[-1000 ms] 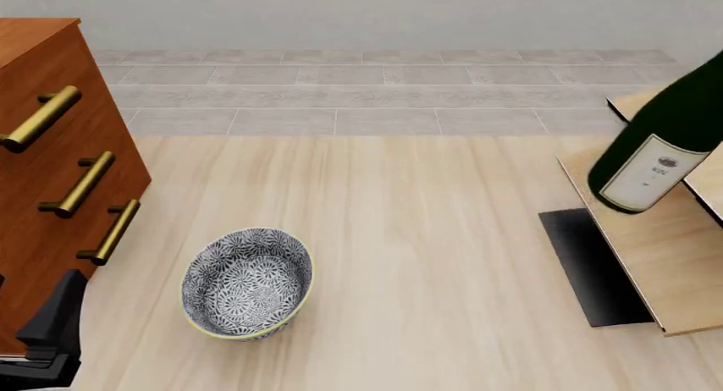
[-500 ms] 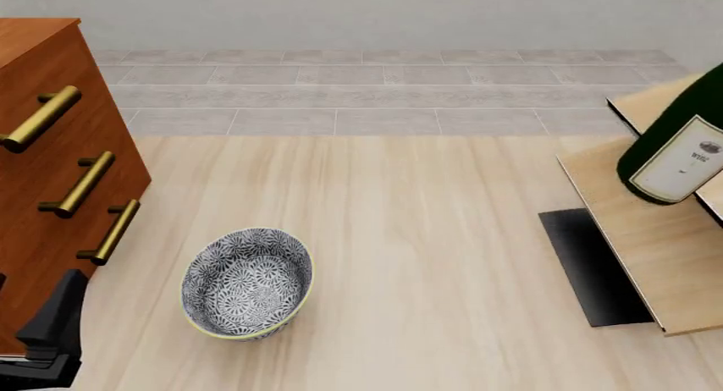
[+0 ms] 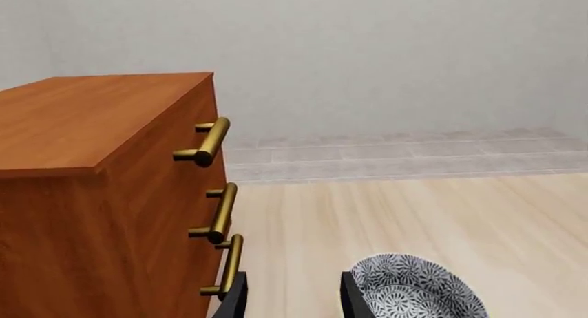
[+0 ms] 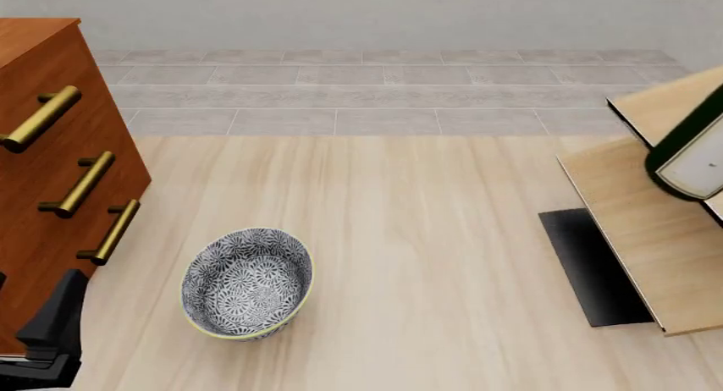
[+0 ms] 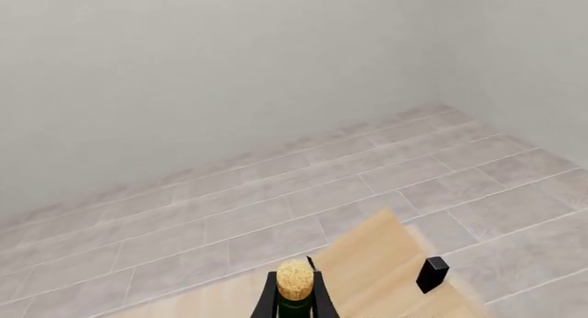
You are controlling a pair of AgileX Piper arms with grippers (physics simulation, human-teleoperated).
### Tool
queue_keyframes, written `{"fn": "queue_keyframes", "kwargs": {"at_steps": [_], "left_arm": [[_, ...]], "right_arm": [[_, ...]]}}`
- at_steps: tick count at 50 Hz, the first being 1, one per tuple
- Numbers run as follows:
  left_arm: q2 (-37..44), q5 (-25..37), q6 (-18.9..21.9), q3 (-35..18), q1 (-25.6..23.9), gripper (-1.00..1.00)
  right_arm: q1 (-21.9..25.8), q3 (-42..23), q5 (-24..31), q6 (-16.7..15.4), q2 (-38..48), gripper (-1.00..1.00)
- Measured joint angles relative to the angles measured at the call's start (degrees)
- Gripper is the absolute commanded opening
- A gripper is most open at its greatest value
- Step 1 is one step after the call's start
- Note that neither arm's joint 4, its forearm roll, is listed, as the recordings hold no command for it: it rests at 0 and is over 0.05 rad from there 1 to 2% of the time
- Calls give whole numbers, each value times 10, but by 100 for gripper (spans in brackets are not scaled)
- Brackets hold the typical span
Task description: Put the wine bottle on the wine rack.
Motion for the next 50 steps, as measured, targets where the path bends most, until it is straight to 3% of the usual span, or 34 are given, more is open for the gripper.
{"fn": "queue_keyframes", "kwargs": {"at_steps": [50], "left_arm": [[0,3,3,0,4,100]], "right_arm": [[-97,-22,-21,68,55,-100]]}}
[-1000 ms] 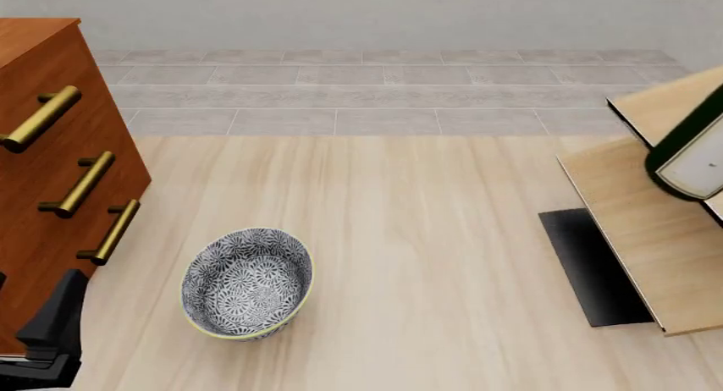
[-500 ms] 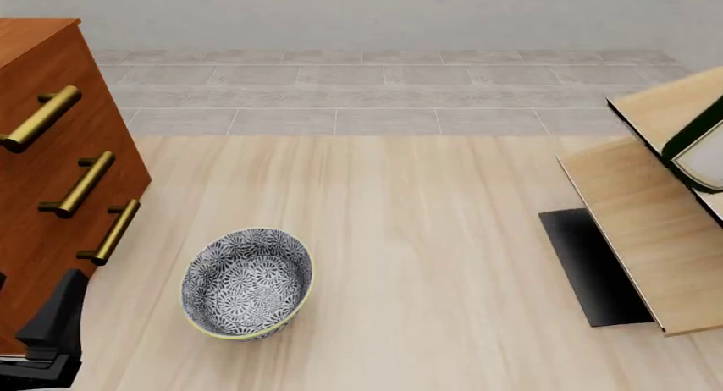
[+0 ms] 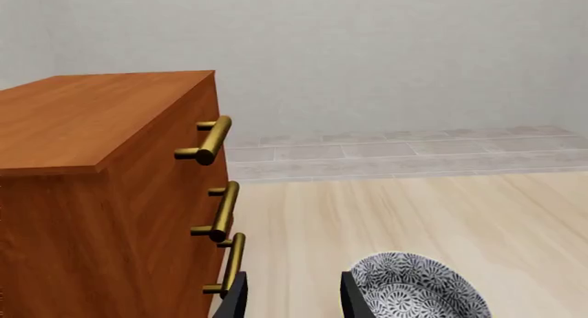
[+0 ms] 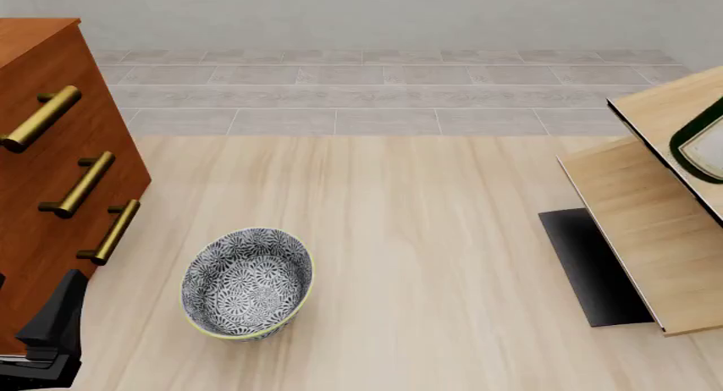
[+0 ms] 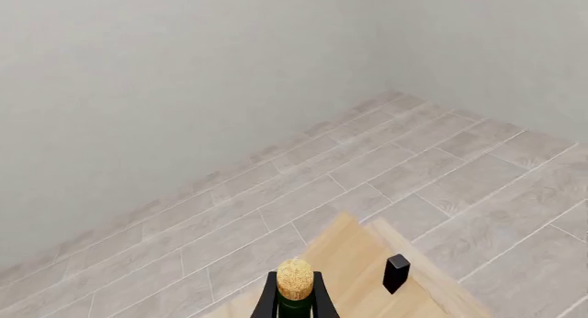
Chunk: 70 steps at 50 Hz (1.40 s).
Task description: Put the wine bottle on the wine rack.
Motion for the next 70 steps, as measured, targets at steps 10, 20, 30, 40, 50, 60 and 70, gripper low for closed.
{"fn": "queue_keyframes", "kwargs": {"at_steps": [10,20,30,40,50,60,70], "left_arm": [[0,0,1,0,1,100],[0,0,2,0,0,100],[0,-1,2,0,-1,100],[0,-2,3,0,-1,100],[0,-1,3,0,-1,100],[0,0,4,0,0,100],[0,2,4,0,2,100]], "right_arm": [[-10,0,-6,14,13,-100],[-22,5,-13,26,21,-100],[-33,12,-20,37,28,-100],[-43,21,-29,46,36,-100],[-51,29,-41,52,46,-100],[-62,42,-58,61,59,-100],[-72,52,-76,72,69,-100]]}}
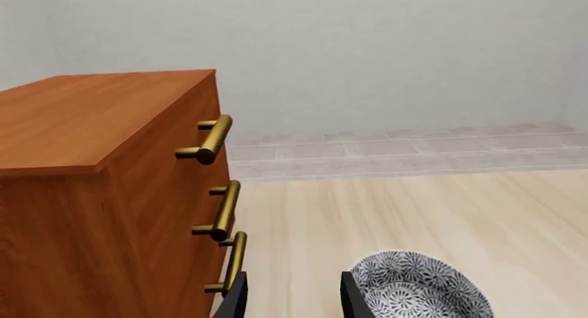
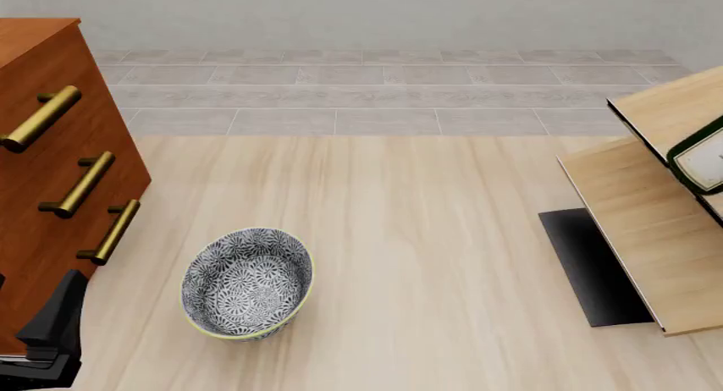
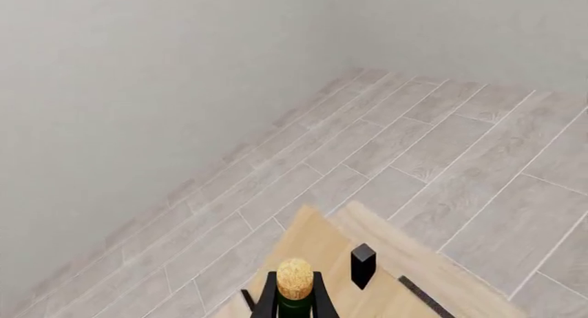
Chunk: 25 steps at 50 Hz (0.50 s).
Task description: Put the wine bottle on the wine rack.
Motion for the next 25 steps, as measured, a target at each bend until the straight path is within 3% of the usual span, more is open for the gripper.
{"fn": "queue_keyframes", "kwargs": {"at_steps": [25], "left_arm": [[0,3,0,0,1,100]], "right_arm": [[-30,5,-31,14,22,-100]]}}
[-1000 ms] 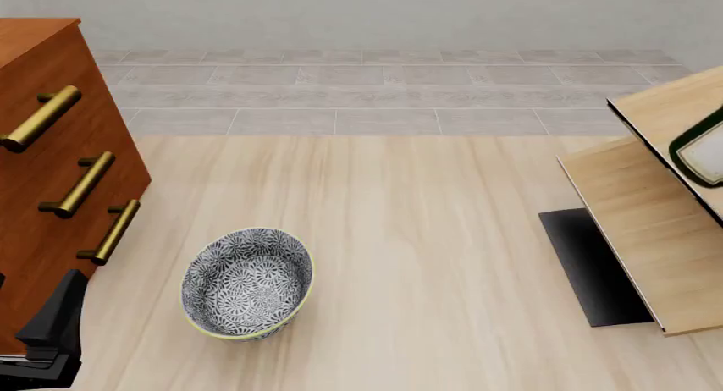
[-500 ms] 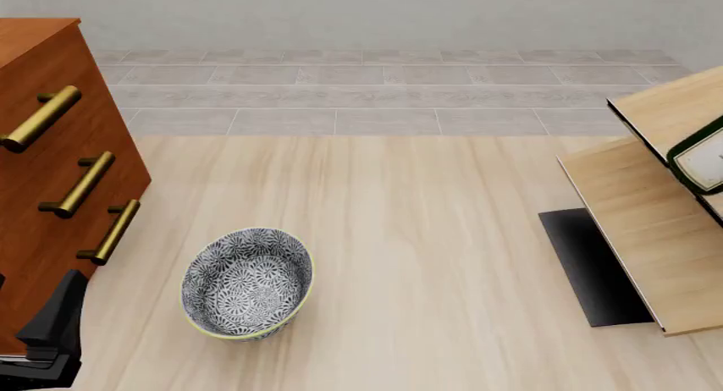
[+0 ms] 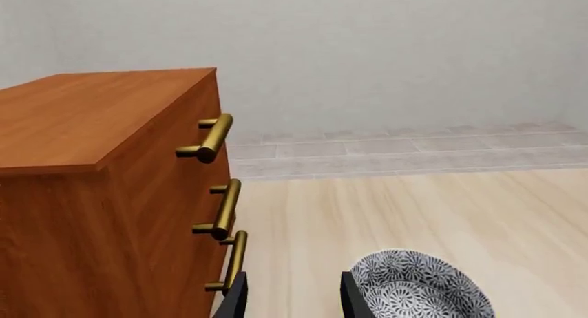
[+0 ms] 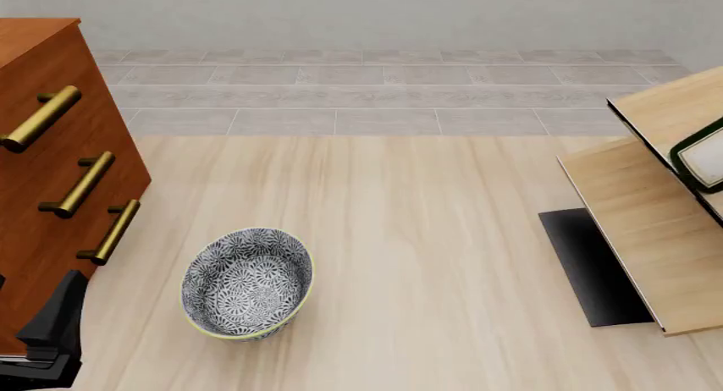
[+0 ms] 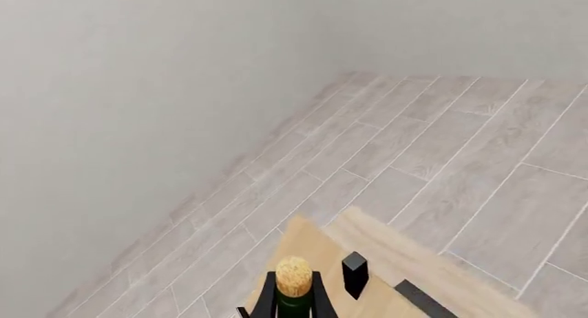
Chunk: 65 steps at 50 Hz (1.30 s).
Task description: Put the wine bottle on the wine rack.
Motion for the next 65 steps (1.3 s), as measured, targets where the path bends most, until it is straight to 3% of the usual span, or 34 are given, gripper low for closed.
{"fn": "queue_keyframes", "kwargs": {"at_steps": [27,65], "left_arm": [[0,-1,2,0,-3,100],[0,9,9,0,-2,100]], "right_arm": [[-47,-15,-41,1,70,-100],[-55,-13,-94,13,148,-100]]}}
